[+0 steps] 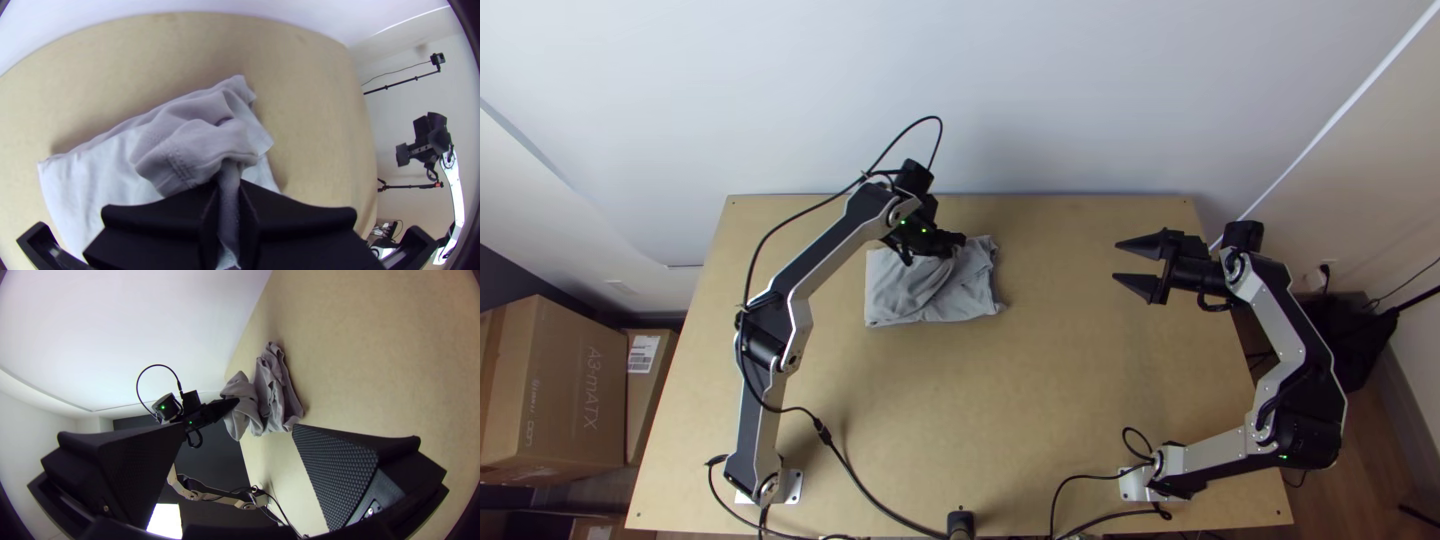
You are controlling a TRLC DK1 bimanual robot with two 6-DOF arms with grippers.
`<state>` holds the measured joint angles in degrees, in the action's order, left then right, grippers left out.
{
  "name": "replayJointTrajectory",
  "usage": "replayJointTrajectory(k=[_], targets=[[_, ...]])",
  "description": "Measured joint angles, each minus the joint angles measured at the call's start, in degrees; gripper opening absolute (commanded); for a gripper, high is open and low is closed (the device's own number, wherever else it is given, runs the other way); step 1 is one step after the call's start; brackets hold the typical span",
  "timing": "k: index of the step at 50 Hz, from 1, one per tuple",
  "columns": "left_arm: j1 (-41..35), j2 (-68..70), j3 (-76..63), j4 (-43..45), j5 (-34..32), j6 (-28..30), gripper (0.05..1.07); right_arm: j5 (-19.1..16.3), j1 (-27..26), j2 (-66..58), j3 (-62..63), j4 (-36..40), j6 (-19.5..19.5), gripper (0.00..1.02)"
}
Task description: Fold the t-shirt
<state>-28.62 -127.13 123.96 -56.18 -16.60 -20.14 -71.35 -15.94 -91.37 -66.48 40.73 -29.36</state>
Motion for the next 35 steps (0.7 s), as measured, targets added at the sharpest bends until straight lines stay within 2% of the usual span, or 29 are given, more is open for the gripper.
replayJointTrajectory(k=[11, 13, 15, 17, 19, 20, 28, 35], targets=[[-3.28, -4.02, 3.76, 4.98, 2.16, -2.38, 0.08, 0.44, 0.0, 0.0, 4.83, 0.0, 2.93, 0.99], [-3.69, -4.63, 4.07, 5.88, 2.64, -2.51, 0.1, 0.46, 0.0, 0.0, 5.62, 0.0, 3.48, 0.99], [-4.13, -5.42, 4.52, 6.56, 3.17, -2.8, 0.24, 0.63, 0.0, 0.0, 6.47, -0.02, 4.04, 0.99], [-4.5, -6.14, 4.98, 6.88, 3.43, -3.1, 0.56, 0.85, 0.0, 0.0, 7.3, 0.0, 4.48, 0.99], [-4.92, -6.97, 5.29, 7.26, 3.69, -3.48, 0.94, 0.94, 0.0, 0.0, 7.89, 0.0, 4.79, 0.99], [-5.14, -7.43, 5.4, 7.56, 3.8, -3.69, 1.04, 1.03, 0.0, 0.0, 8.31, 0.0, 5.11, 0.99], [-7.82, -10.75, 6.73, 9.38, 3.78, -3.87, 1.03, 1.62, 0.04, 0.0, 10.32, 0.0, 6.82, 0.99], [-10.27, -11.28, 6.95, 11.91, 3.78, -3.87, 1.03, 4.17, 1.79, 0.0, 10.54, -0.07, 7.67, 0.99]])
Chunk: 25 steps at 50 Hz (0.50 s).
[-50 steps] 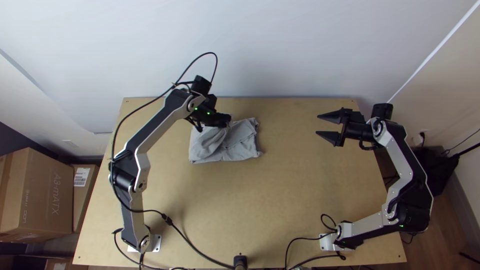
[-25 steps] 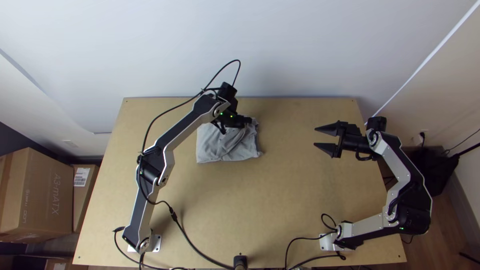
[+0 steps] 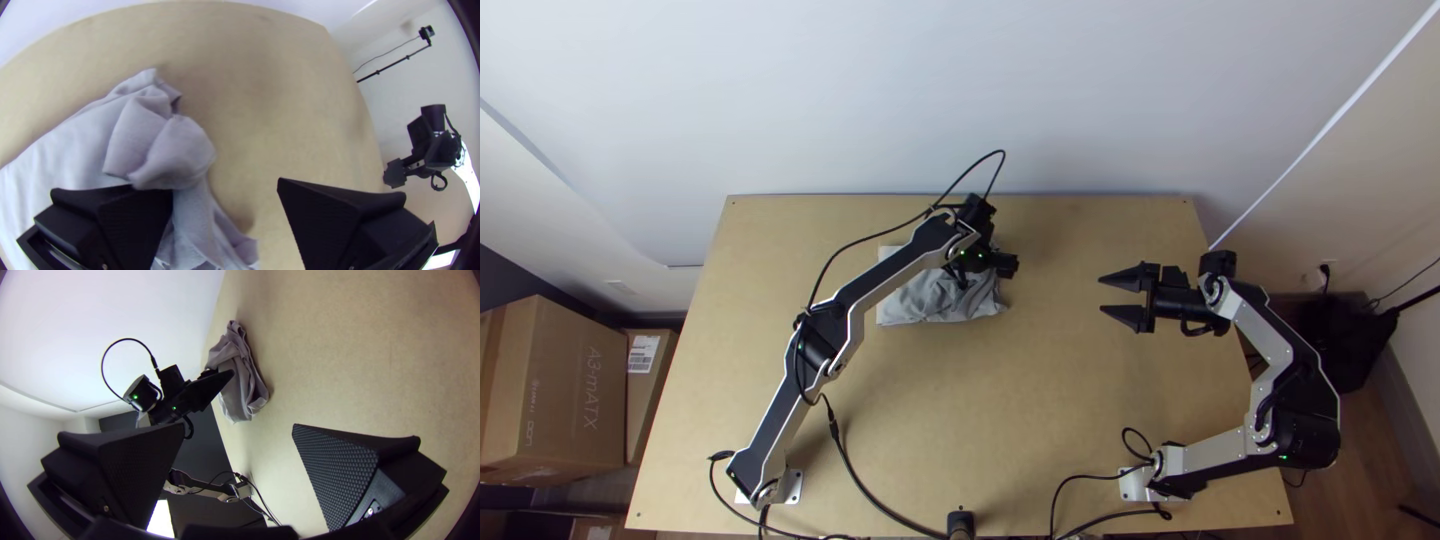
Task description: Fold the t-shirt
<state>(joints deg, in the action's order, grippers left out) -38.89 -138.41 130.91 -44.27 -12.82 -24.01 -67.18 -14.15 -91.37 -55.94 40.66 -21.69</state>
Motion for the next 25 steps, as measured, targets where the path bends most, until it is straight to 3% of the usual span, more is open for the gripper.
replayJointTrajectory(k=[15, 25], targets=[[0.68, 3.1, 0.83, 3.48, 0.04, 0.0, 1.03, 7.15, 11.72, -0.17, -1.79, -1.09, 0.76, 0.99], [3.17, 8.83, 0.83, 2.93, 1.75, 0.68, 1.03, 10.54, 15.74, -4.13, -9.14, -2.58, 0.07, 0.99]])
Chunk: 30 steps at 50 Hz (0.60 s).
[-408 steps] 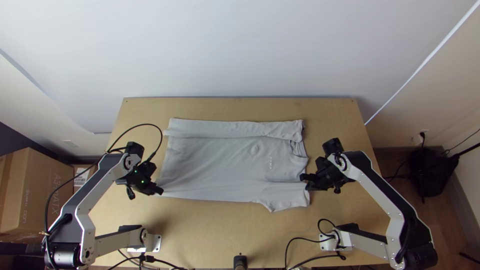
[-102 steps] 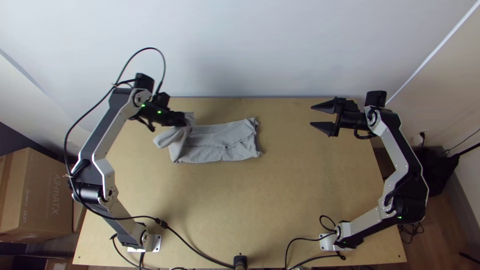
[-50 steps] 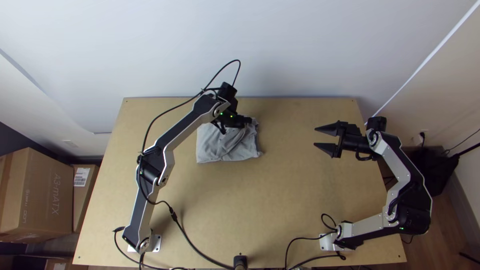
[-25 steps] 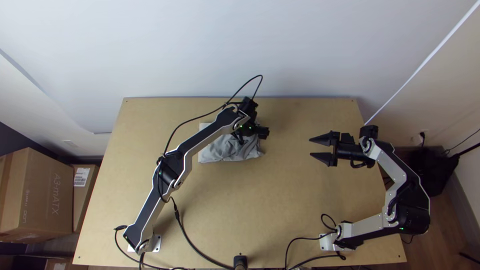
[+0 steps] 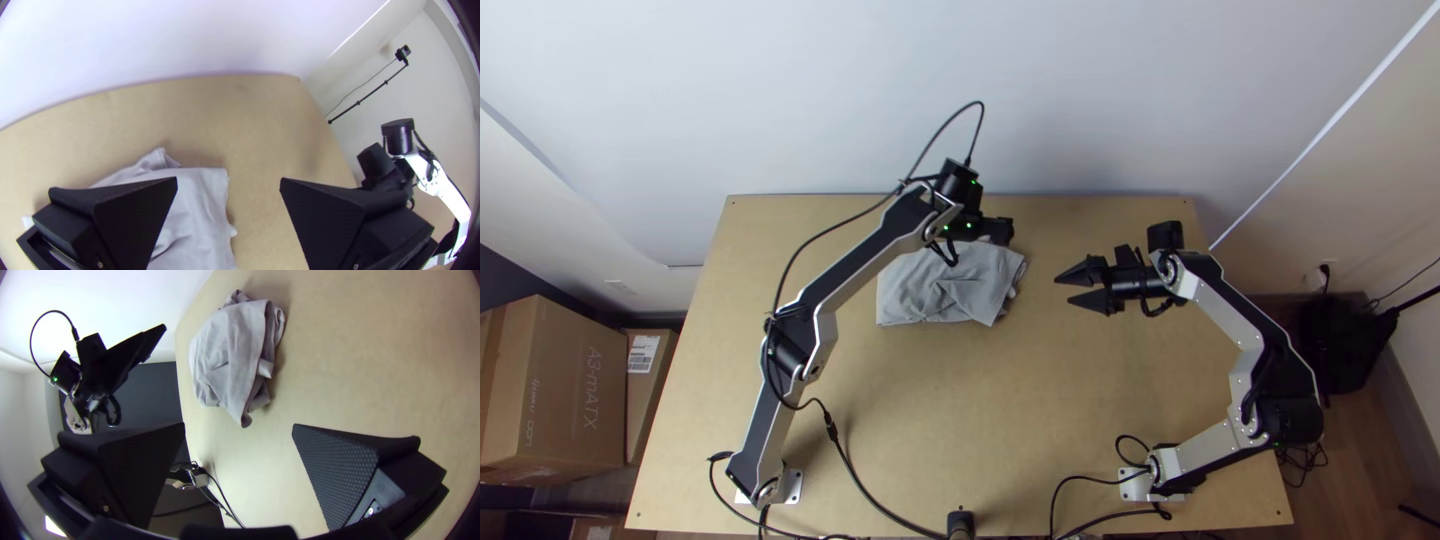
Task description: Fold the t-shirt
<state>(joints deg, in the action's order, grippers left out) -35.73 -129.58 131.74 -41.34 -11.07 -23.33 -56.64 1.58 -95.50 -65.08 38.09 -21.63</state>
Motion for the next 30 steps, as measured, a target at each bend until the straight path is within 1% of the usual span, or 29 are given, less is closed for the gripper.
replayJointTrajectory(k=[11, 16, 27, 30], targets=[[4.87, 7.3, -0.87, -3.78, 0.26, 2.4, 1.03, 2.6, 4.33, -9.46, -10.34, -2.23, -2.43, 0.99], [7.87, 11.76, -1.18, -4.63, 1.05, 3.96, 1.03, 4.7, 6.56, -14.45, -15.1, -2.73, -3.45, 0.99], [16.37, 23.04, -1.57, -7.41, 1.27, 6.8, 1.03, 9.27, 11.87, -25.29, -24.81, -2.93, -3.91, 0.99], [18.95, 26.23, -2.16, -7.93, 1.29, 7.13, 1.03, 9.75, 13.05, -27.82, -27.43, -2.89, -4.07, 0.99]])
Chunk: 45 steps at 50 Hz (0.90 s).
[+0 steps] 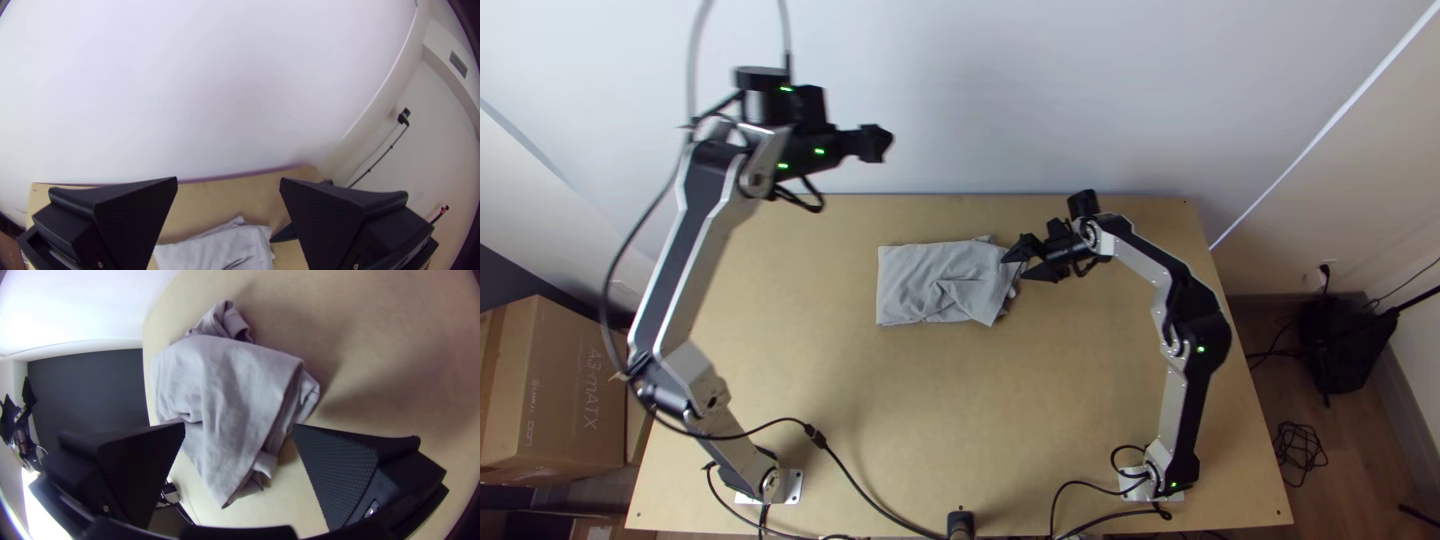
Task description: Fold the t-shirt
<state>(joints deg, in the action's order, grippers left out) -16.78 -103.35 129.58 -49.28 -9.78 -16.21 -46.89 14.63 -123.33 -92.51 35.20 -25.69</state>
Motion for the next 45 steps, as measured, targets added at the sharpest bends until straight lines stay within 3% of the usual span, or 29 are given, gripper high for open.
replayJointTrajectory(k=[25, 29, 32, 38, 45], targets=[[18.21, 12.07, -1.7, -6.4, -0.5, 2.6, 1.03, 0.44, 7.08, -18.8, -30.27, 8.44, -1.36, 0.97], [19.23, 12.61, -1.86, -6.64, -0.52, 2.8, 1.03, 0.44, 7.45, -19.96, -32.22, 8.74, -1.36, 0.8], [19.96, 13.0, -1.9, -7.21, -0.55, 2.8, 1.03, 0.48, 7.65, -20.81, -33.31, 8.85, -1.36, 0.6], [20.96, 13.68, -1.97, -7.45, -0.68, 2.82, 1.03, 0.85, 7.58, -22.01, -33.97, 8.85, -1.33, 0.05], [22.03, 14.19, -1.97, -7.96, -0.68, 2.82, 1.03, 0.94, 7.17, -22.99, -33.97, 9.09, -1.29, 0.02]])
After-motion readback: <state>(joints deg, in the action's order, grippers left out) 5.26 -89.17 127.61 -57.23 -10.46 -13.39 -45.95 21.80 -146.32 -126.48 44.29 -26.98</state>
